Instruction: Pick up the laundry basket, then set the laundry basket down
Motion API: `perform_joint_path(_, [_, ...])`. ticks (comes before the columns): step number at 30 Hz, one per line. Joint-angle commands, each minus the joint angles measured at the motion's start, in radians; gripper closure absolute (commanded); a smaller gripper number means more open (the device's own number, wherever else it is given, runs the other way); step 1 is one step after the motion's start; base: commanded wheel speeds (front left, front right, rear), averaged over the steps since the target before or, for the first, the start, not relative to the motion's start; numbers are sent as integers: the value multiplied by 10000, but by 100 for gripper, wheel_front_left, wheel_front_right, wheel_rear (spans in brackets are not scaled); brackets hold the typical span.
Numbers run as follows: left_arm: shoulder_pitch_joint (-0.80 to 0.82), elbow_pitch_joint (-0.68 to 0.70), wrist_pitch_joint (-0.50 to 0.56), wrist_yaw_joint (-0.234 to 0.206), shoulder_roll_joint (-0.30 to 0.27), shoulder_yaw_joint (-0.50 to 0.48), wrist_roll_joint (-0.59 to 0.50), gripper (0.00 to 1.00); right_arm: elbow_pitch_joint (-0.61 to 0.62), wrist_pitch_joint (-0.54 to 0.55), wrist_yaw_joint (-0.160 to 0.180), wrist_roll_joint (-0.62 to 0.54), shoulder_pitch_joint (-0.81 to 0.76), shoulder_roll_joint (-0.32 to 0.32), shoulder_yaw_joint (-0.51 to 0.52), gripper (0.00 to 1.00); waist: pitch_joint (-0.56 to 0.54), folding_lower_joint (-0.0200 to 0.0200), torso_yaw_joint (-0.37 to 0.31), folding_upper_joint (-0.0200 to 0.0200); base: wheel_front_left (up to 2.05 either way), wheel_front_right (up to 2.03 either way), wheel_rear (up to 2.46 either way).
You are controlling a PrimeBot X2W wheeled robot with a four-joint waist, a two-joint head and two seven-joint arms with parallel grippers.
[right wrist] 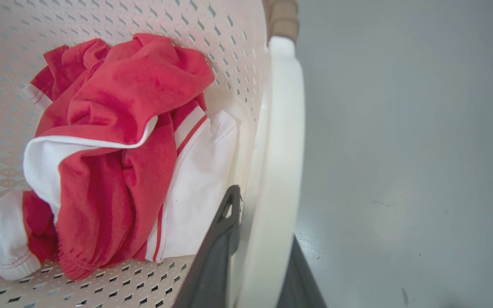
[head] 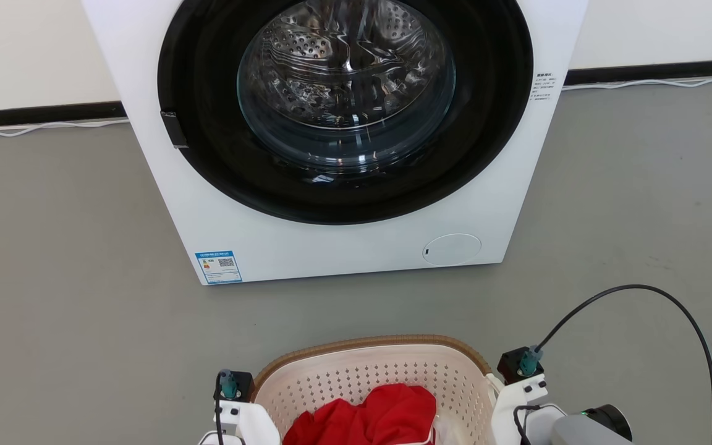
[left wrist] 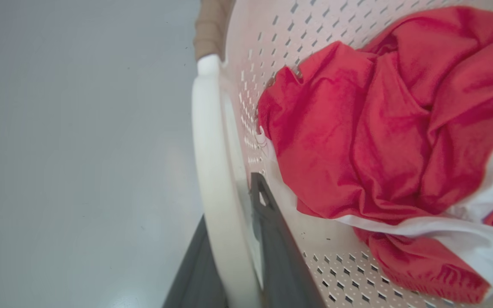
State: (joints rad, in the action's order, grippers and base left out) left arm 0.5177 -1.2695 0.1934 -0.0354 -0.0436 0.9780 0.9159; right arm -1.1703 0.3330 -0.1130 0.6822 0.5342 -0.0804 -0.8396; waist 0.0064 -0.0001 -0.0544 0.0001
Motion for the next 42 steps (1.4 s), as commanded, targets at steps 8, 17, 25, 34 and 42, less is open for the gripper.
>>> perform_joint_path(8, [297,101,-176,-20,-66,33,38,100,264,-238,-177,148,230,302,-287,100,0,1,23,-1,0,0,0])
perform_joint_path(17, [322,83,-178,-11,-66,135,134,100,245,-279,-177,228,251,302,-356,100,51,1,76,-1,0,0,0])
perform_joint_path(25, [349,55,-224,-38,-66,217,199,100,228,-402,-177,286,265,302,-391,100,148,1,107,-1,0,0,0])
perform_joint_path(34, [673,13,-399,-144,-66,273,191,100,258,-888,-177,274,480,302,-349,100,714,1,156,-1,0,0,0])
perform_joint_path(42, [1432,-11,-905,-99,-80,257,126,100,56,-1701,-177,200,1116,302,-115,100,1872,1,218,-1,0,0,0])
